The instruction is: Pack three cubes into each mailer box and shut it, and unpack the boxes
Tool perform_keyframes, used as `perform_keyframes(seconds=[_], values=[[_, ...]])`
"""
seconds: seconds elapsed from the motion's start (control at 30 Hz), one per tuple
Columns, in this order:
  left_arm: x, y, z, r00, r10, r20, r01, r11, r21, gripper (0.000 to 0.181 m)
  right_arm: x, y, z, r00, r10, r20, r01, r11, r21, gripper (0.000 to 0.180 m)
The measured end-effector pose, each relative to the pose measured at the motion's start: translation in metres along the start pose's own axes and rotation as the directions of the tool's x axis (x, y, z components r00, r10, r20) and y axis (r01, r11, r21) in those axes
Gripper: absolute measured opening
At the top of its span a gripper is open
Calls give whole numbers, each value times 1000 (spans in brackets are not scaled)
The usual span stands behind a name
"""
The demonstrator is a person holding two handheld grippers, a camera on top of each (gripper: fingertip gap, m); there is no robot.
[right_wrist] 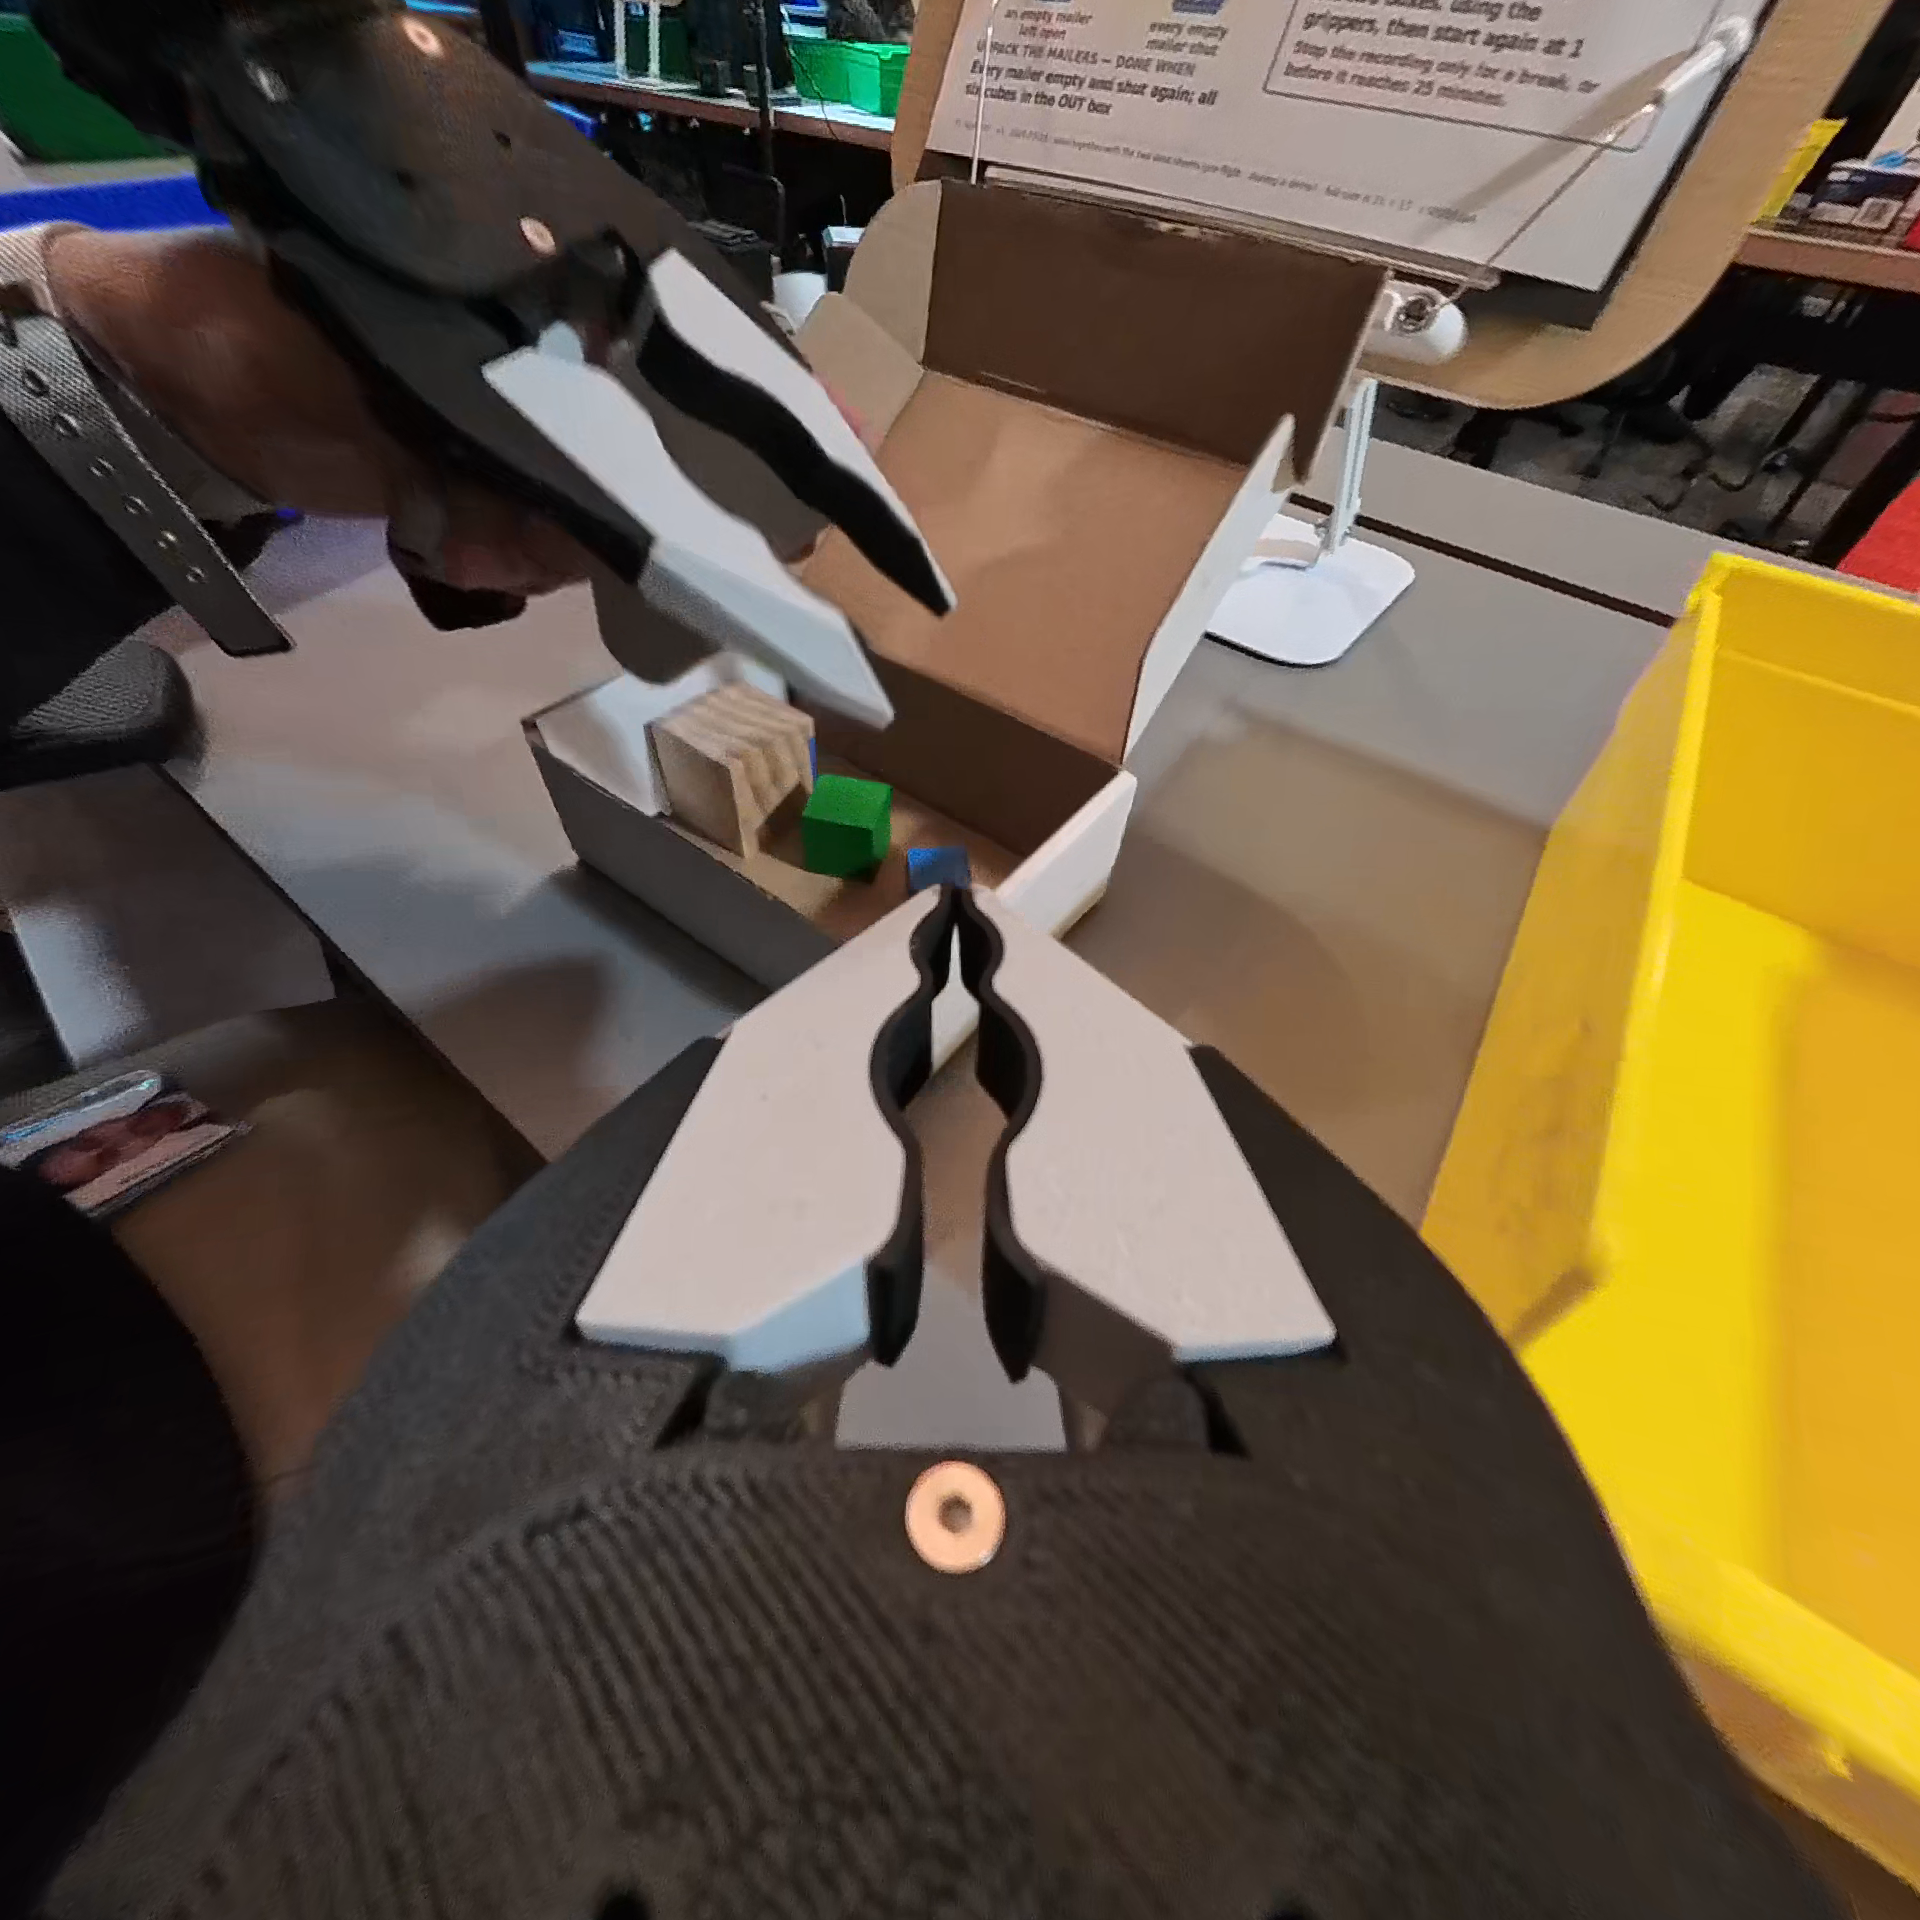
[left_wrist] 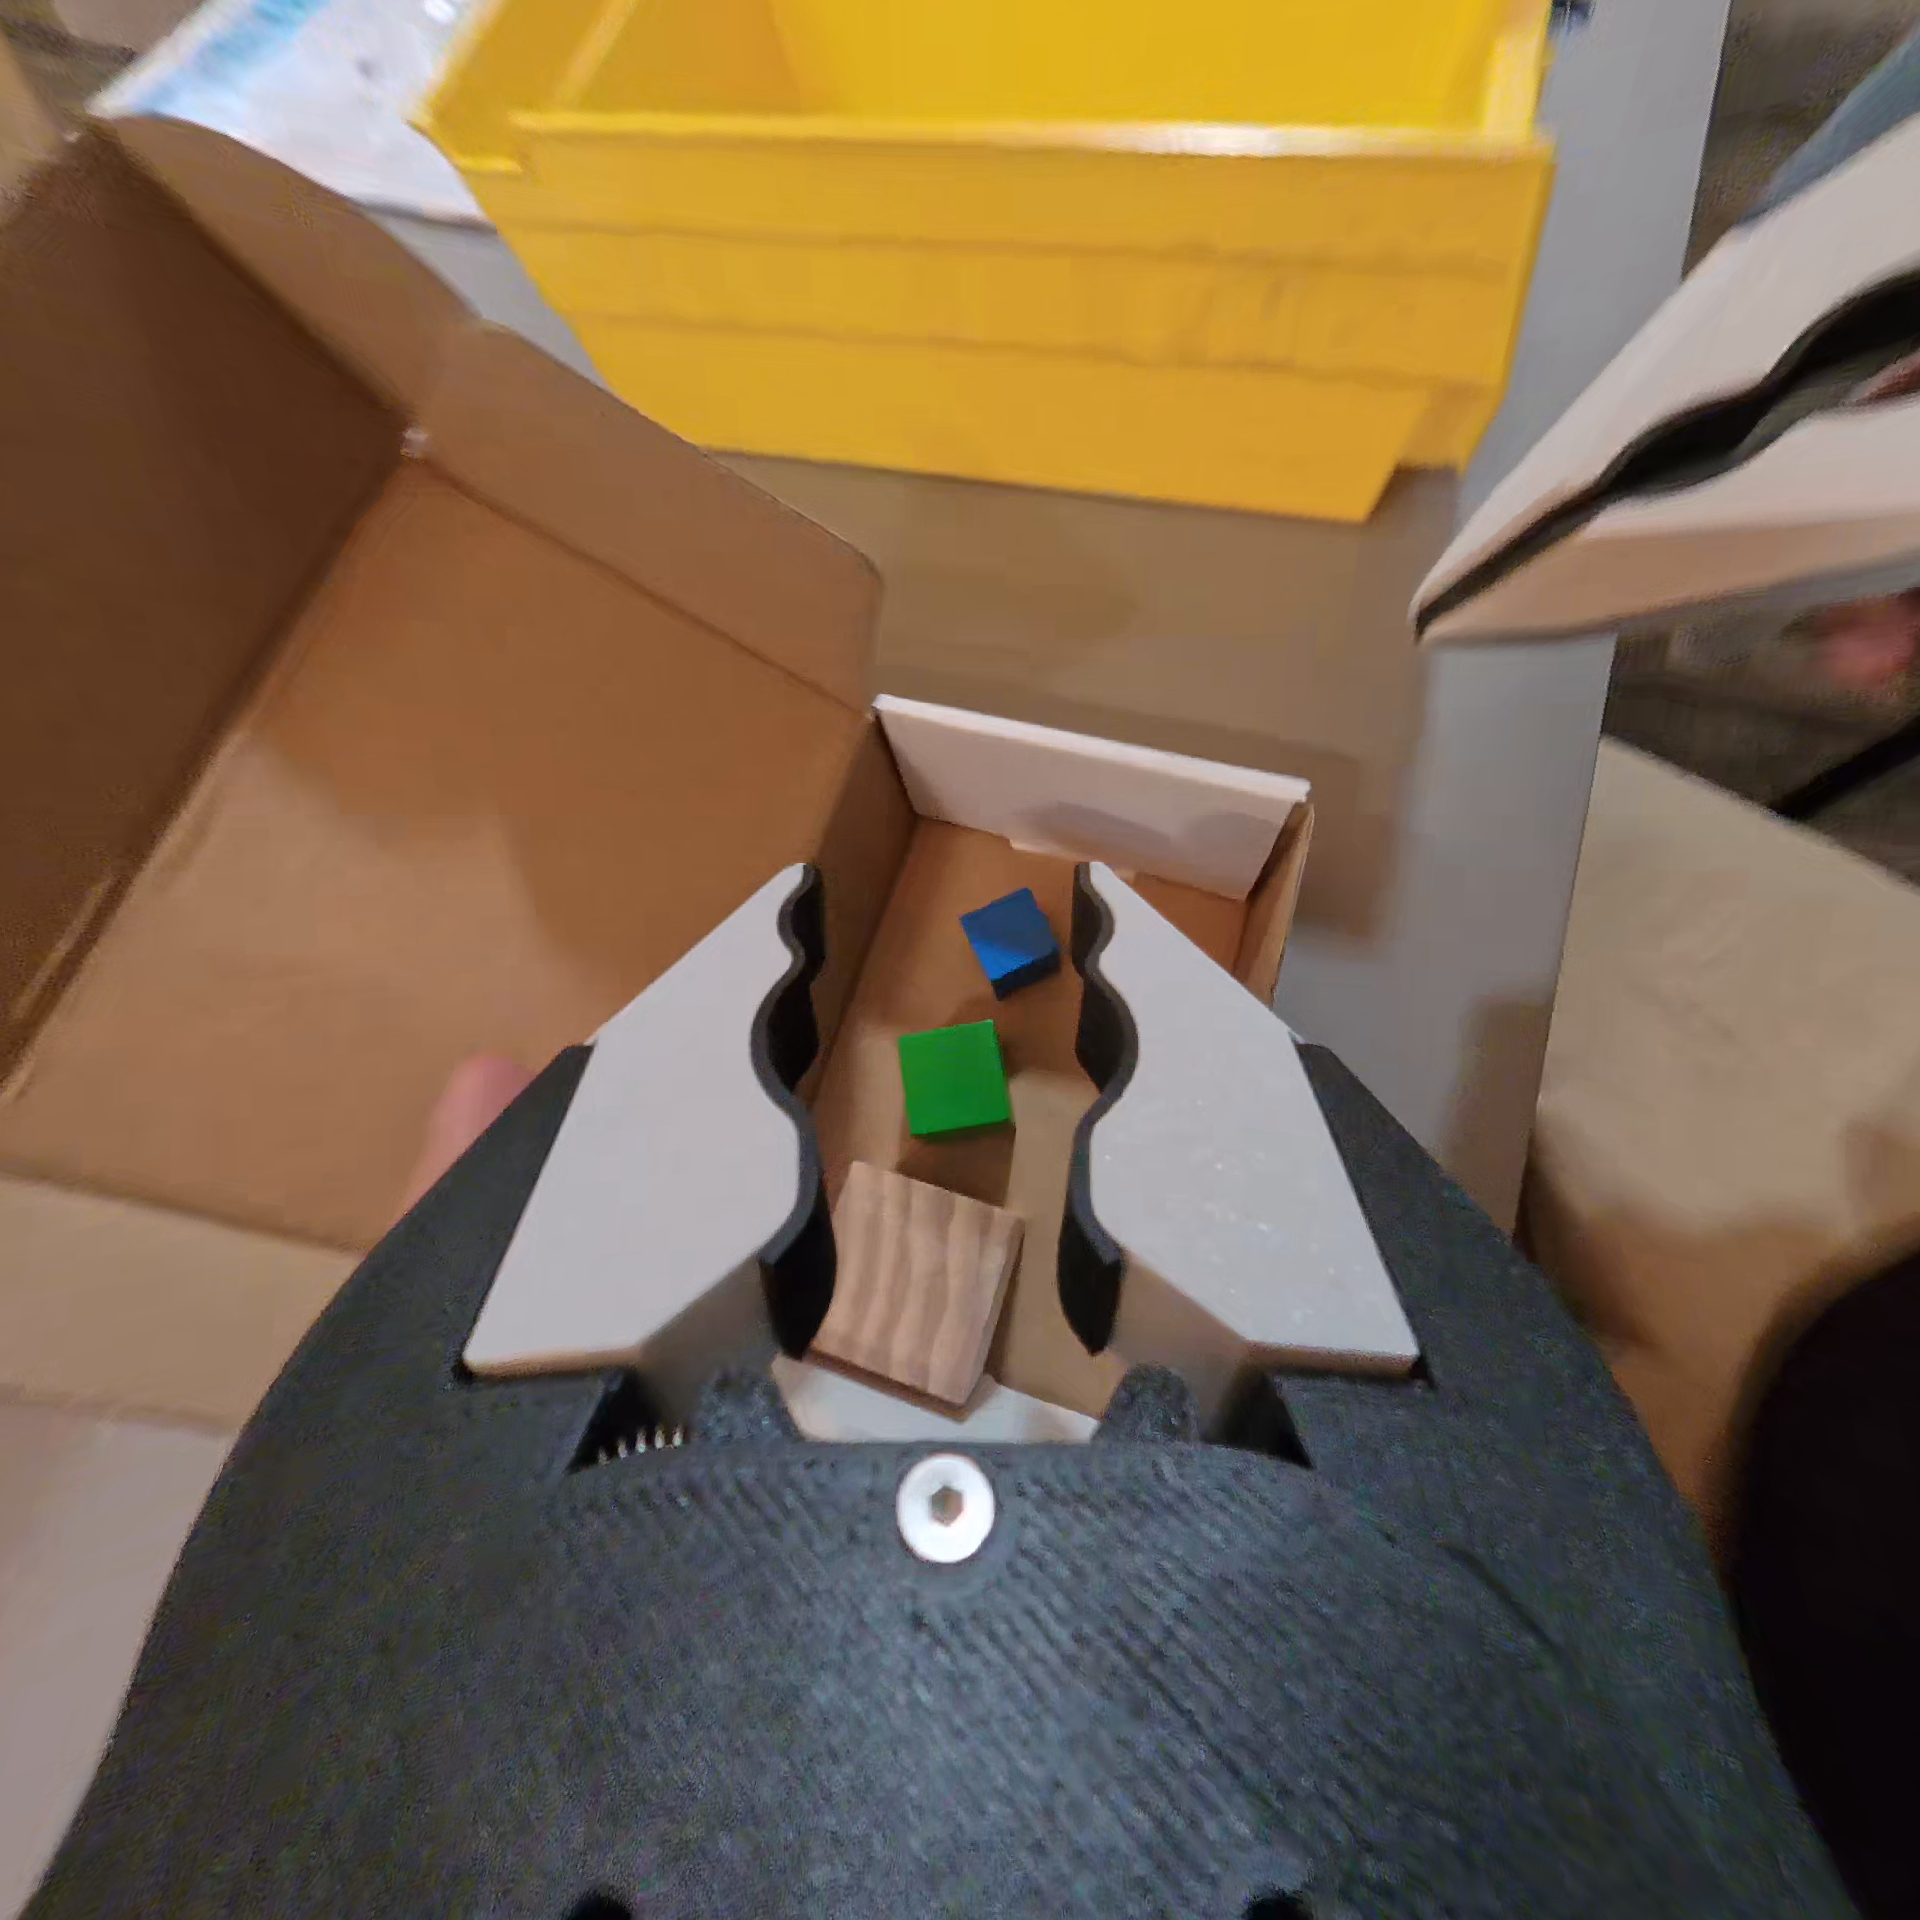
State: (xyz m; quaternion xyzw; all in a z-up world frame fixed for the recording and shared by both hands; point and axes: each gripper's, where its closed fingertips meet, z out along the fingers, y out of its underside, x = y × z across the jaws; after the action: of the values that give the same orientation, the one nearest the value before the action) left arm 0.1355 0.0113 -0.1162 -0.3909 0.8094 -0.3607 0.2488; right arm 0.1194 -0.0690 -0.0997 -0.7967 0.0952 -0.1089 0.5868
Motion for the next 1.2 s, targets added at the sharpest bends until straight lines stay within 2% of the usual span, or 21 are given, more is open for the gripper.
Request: perform_keyframes(seconds=[0.03,0.13,0.23,0.33,0.43,0.57,0.67,0.83,1.0,1.1,1.2], values=[[-4,-5,-8,999,-32,4,32,998,45,44,-2,-1,4,1000,-10,10,10,1000,1,0],[-14,-11,-25,995,-99,25,94,984,153,32,-10,-7,17,998,-61,34,61,998,8,0],[-27,-1,-35,986,-101,133,77,982,174,31,-18,-14,31,994,-94,51,93,995,28,7],[-46,3,-52,952,-127,277,64,973,223,32,-17,-22,43,994,-106,26,105,993,51,25],[-59,2,-74,914,-221,339,102,937,335,36,-2,-33,52,994,-94,-58,99,991,94,41],[-76,18,-91,826,-428,367,250,862,441,49,11,-44,63,996,-30,-85,42,988,147,57],[-69,37,-75,779,-526,341,392,833,390,53,16,-45,74,996,66,-53,-57,985,162,70],[-66,48,-60,784,-489,382,370,863,344,57,31,-42,90,977,211,-16,-207,967,149,76],[-53,39,-64,832,-462,308,341,863,374,54,24,-40,99,925,354,135,-370,921,123,76],[-43,33,-63,850,-457,261,347,860,374,50,21,-42,96,917,365,164,-386,914,124,75],[-39,33,-61,866,-406,291,305,891,336,50,18,-39,93,937,320,141,-335,937,99,72]])
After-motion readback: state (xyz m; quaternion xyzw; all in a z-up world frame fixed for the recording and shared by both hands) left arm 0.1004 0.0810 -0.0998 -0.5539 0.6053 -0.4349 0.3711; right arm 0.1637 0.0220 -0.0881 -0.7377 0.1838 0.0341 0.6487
